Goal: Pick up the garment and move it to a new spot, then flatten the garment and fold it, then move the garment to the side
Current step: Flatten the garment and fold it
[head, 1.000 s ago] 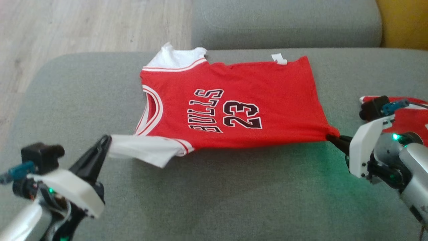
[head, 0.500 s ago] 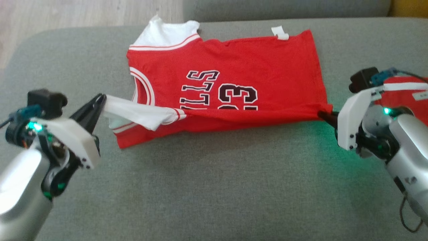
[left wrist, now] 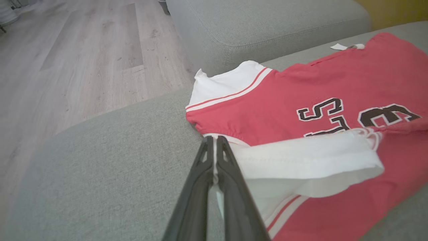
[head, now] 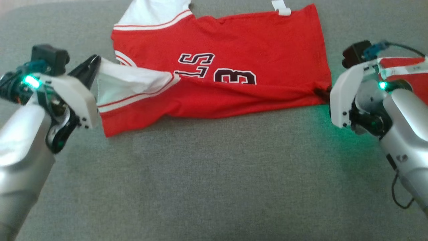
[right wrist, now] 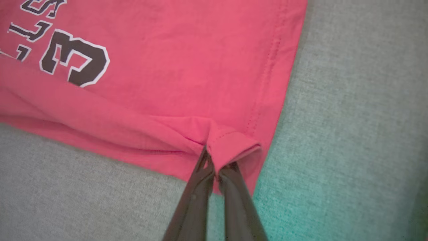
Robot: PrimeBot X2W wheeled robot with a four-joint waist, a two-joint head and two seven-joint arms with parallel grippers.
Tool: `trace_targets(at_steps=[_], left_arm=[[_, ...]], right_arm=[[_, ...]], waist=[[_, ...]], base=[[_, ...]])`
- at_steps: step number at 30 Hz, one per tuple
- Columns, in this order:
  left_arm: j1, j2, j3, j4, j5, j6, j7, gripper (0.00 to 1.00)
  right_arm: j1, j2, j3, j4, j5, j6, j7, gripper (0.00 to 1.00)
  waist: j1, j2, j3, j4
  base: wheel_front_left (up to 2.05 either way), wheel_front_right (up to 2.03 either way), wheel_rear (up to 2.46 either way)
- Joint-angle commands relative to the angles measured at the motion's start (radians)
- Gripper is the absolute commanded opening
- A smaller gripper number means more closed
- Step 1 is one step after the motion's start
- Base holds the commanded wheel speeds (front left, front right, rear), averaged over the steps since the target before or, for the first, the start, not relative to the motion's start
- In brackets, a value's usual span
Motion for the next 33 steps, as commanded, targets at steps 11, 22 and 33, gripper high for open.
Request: trace_targets(at_steps=[11,22,33], left_arm=[[-0.197,-0.061,0.08,0.179,0.036,0.061,-0.234,1.0],[-0.121,-0.137,0.247,0.067,-0.009,0.135,-0.469,1.0],[0.252,-0.24,0.418,-0.335,0.195,0.251,-0.471,1.0]], right_arm=[[-0.094,0.052,-0.116,0.037,-0.076,-0.001,-0.226,1.0],[-0.02,0.092,-0.267,0.002,-0.197,-0.001,-0.738,1.0],[0.264,0.304,-0.621,-0.142,-0.424,-0.001,-0.9,1.0]], waist=[[-0.0002,0.0,0.033,0.001],[-0.0002,0.0,-0.079,0.033],[-0.0002,0.0,-0.177,0.055]], base=[[0.0,0.0,0.0],[0.0,0.0,0.0],[0.0,0.0,0.0]])
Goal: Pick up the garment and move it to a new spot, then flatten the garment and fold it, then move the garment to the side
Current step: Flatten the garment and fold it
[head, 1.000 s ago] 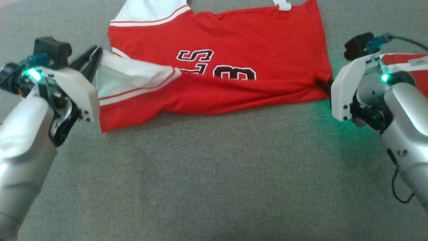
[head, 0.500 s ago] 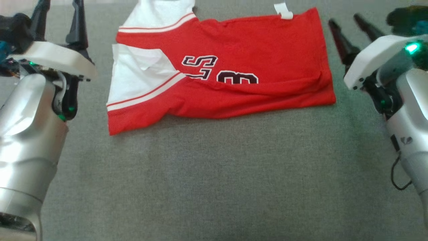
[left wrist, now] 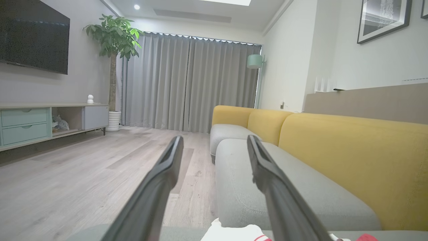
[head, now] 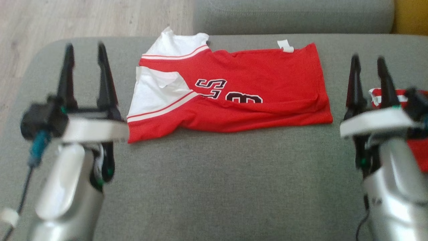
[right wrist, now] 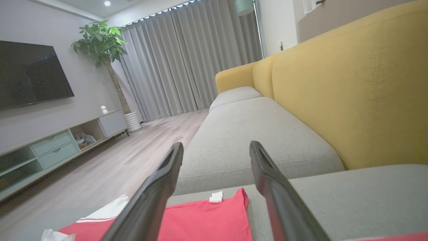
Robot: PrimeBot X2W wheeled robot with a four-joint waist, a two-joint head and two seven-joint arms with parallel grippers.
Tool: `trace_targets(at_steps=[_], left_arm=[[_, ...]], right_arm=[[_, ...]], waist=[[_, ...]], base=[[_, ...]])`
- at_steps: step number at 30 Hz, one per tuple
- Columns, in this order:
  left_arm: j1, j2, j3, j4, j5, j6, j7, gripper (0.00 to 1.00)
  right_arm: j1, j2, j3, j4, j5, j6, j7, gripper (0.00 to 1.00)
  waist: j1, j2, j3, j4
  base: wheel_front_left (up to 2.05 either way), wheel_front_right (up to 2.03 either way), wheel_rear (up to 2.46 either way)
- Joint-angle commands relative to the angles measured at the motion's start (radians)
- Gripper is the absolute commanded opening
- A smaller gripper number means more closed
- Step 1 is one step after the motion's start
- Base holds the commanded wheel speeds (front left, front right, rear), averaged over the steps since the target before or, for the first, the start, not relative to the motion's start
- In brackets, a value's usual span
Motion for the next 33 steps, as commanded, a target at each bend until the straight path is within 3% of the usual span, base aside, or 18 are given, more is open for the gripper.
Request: trace_targets(at_steps=[1,7,12,16,29,33], left_arm=[[-0.023,0.022,0.048,-0.036,0.014,0.009,-0.005,1.0],[0.164,-0.041,0.109,-0.065,0.098,0.012,-0.005,1.0],[0.261,-0.098,0.162,-0.054,0.132,-0.001,-0.005,1.0],[0.26,-0.119,0.18,-0.005,0.157,-0.047,-0.005,1.0],[0.087,-0.082,0.14,0.368,0.143,-0.13,0.134,1.0],[0.035,-0.071,0.144,0.459,0.143,-0.108,0.179,1.0]], right_arm=[[0.0,0.011,0.012,-0.048,-0.016,-0.001,-0.01,1.0],[0.202,0.055,-0.043,-0.177,-0.125,-0.001,-0.011,1.0],[0.288,0.058,-0.015,-0.217,-0.074,-0.001,-0.011,1.0],[0.294,0.058,0.0,-0.241,-0.058,-0.001,-0.011,1.0],[0.242,0.058,0.027,-0.252,-0.028,-0.001,-0.011,1.0],[0.232,0.058,0.018,-0.265,-0.017,-0.001,-0.011,1.0]], waist=[[0.0002,-0.0001,-0.012,0.003],[0.0002,-0.0001,-0.046,0.001],[0.0002,-0.0001,-0.049,-0.003],[0.0002,-0.0001,-0.023,-0.008],[0.0002,-0.0001,0.077,-0.068],[0.0002,-0.0001,0.104,-0.09]], base=[[0.0,0.0,0.0],[0.0,0.0,0.0],[0.0,0.0,0.0],[0.0,0.0,0.0],[0.0,0.0,0.0],[0.0,0.0,0.0]])
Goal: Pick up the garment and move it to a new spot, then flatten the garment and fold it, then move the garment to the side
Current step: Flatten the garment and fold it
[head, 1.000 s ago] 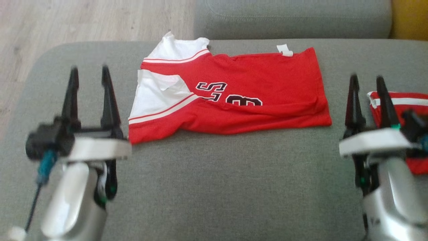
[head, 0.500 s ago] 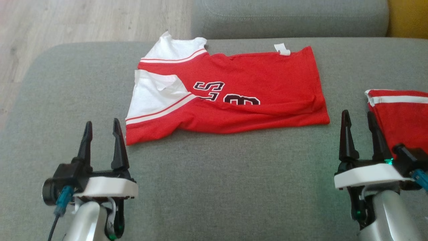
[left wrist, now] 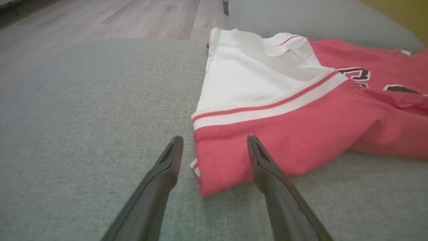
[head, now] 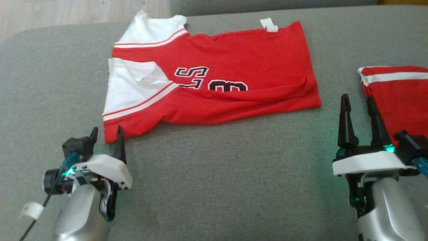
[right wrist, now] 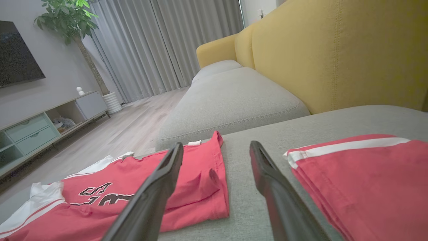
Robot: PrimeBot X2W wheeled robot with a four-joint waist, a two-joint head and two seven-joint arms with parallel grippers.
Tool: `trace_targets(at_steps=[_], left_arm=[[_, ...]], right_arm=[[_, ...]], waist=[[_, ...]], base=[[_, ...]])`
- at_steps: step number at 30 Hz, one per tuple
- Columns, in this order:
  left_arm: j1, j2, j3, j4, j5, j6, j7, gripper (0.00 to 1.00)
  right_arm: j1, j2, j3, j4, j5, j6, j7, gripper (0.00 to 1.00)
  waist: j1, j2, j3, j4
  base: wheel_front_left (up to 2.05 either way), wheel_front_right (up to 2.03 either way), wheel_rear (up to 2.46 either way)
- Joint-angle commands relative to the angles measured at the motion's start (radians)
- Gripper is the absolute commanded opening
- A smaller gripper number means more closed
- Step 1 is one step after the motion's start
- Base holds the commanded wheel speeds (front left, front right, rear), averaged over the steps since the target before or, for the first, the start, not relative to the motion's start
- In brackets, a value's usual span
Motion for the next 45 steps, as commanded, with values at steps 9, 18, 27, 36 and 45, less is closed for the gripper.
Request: trace_targets(at_steps=[9,18,27,36,45], left_arm=[[-0.112,0.051,0.039,0.131,-0.012,0.033,0.036,1.0],[-0.136,0.023,-0.03,0.244,-0.006,-0.041,0.146,0.0],[-0.176,0.02,-0.038,0.144,0.012,-0.04,-0.073,0.0],[-0.229,0.046,-0.079,-0.05,0.067,-0.069,-0.171,0.0],[-0.216,0.044,-0.102,-0.167,0.084,-0.069,-0.178,0.0]], right_arm=[[-0.061,-0.001,0.024,-0.054,0.013,-0.001,-0.011,1.0],[-0.076,-0.001,0.003,-0.031,-0.004,-0.001,-0.011,1.0],[-0.134,-0.001,-0.03,0.146,-0.063,-0.001,0.087,1.0],[-0.279,-0.001,-0.053,0.373,-0.114,-0.001,0.273,1.0],[-0.431,-0.001,-0.067,0.611,-0.127,-0.001,0.332,1.0]], waist=[[-0.0002,0.0,0.048,-0.045],[-0.0002,0.0,0.026,-0.036],[-0.0002,0.0,-0.008,0.011],[-0.0002,0.0,0.01,0.046],[-0.0002,0.0,0.034,0.067]], base=[[0.0,0.0,0.0],[0.0,0.0,0.0],[0.0,0.0,0.0],[0.0,0.0,0.0],[0.0,0.0,0.0]])
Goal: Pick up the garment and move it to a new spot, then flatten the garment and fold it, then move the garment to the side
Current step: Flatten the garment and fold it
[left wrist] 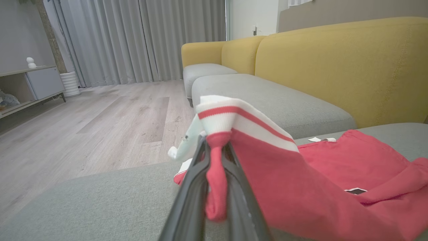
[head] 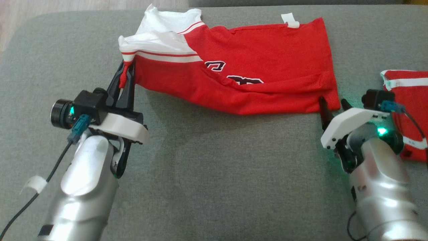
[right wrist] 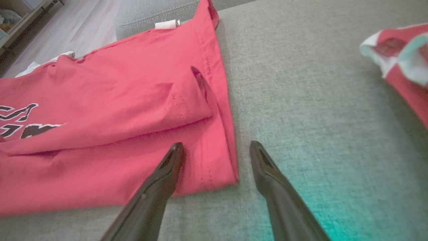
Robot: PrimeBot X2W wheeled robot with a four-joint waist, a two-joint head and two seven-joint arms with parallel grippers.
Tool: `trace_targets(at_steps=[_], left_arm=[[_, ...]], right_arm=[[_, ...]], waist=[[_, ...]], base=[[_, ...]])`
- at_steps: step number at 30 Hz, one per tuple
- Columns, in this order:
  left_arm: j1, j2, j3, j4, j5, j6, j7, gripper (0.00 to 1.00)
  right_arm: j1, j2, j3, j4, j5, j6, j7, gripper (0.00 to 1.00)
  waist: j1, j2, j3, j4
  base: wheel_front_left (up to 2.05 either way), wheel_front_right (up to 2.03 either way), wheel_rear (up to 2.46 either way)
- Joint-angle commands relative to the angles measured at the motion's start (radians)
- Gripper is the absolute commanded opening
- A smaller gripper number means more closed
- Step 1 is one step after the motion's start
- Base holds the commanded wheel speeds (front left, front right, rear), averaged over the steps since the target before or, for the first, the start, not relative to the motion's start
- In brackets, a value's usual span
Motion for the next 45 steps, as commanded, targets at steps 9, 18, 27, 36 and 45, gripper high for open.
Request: trace_targets(at_steps=[9,18,27,36,45], left_arm=[[-0.01,0.039,0.013,-0.038,0.001,0.006,-0.007,0.0],[0.054,0.072,0.022,0.016,-0.018,0.022,0.022,0.0],[0.166,0.098,0.024,0.052,-0.047,0.03,0.065,0.0],[0.313,0.103,-0.007,-0.013,-0.107,-0.007,0.2,0.0],[0.419,0.123,-0.034,-0.129,-0.119,0.002,0.272,0.0]], right_arm=[[-0.114,0.001,0.058,0.156,-0.067,-0.001,-0.006,0.0],[-0.107,0.001,0.074,0.214,-0.053,-0.001,-0.13,0.0],[-0.057,0.001,0.035,0.236,-0.045,-0.001,-0.161,0.0],[0.075,0.001,-0.02,0.174,-0.047,-0.001,-0.067,0.0],[0.242,0.001,-0.024,-0.016,0.015,-0.001,0.014,0.0]], waist=[[-0.0001,0.0,0.002,0.012],[-0.0001,0.0,-0.063,-0.033],[-0.0001,0.0,-0.183,-0.057],[-0.0001,0.0,-0.268,-0.056],[-0.0001,0.0,-0.28,-0.064]], base=[[0.0,0.0,0.0],[0.0,0.0,0.0],[0.0,0.0,0.0],[0.0,0.0,0.0],[0.0,0.0,0.0]])
